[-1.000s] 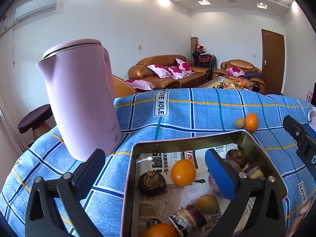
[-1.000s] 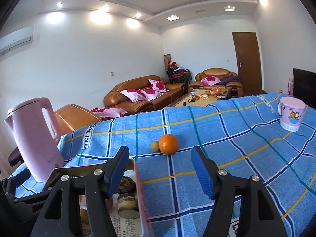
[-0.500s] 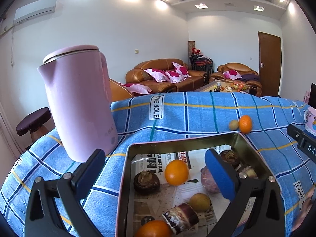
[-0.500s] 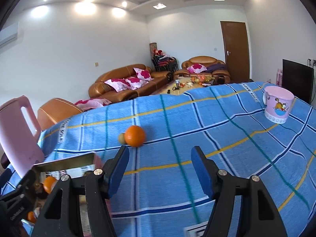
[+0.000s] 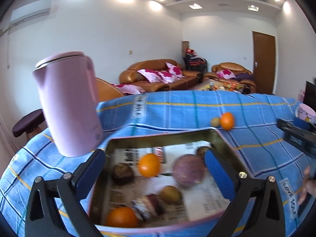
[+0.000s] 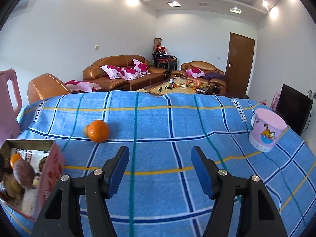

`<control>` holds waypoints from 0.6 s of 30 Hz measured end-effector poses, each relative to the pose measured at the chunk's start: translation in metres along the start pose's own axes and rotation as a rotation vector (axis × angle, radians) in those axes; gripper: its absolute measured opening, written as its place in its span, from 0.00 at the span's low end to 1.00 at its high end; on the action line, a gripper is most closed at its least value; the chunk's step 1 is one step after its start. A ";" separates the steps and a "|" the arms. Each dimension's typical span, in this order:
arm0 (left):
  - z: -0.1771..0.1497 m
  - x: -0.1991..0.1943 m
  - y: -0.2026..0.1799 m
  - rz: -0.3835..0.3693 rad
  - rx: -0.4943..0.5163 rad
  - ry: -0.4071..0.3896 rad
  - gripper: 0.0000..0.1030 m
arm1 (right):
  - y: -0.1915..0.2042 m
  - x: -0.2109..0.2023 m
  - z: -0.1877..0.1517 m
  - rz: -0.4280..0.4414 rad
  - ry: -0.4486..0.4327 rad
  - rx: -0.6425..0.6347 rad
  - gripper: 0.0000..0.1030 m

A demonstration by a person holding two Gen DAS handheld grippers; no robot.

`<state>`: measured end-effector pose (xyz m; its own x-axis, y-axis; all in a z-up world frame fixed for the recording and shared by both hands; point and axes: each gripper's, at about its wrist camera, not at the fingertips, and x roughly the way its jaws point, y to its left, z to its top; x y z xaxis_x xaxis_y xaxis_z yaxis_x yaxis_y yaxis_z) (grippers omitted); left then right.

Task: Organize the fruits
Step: 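Withdraw both open tools toward the last orange and small kiwi-like fruit, then grasp the orange with the right tool while the left tool grasps the small kiwi-like fruit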

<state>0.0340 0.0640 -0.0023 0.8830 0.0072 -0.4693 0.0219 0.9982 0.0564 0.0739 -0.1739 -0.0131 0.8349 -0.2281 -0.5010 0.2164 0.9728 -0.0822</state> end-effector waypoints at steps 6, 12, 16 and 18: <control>0.012 0.001 -0.027 -0.027 0.065 0.027 1.00 | 0.016 0.030 0.016 0.157 0.046 -0.037 0.65; 0.033 0.019 -0.026 -0.020 0.058 0.077 1.00 | 0.047 0.079 0.034 0.337 0.173 -0.048 0.65; 0.044 0.036 -0.023 -0.010 0.066 0.103 1.00 | 0.069 0.107 0.037 0.382 0.259 -0.102 0.65; 0.049 0.044 -0.024 -0.012 0.076 0.120 1.00 | 0.073 0.119 0.038 0.392 0.283 -0.107 0.65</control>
<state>0.0955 0.0378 0.0187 0.8203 0.0065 -0.5719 0.0717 0.9909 0.1140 0.2080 -0.1314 -0.0459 0.6693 0.1611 -0.7253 -0.1520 0.9852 0.0786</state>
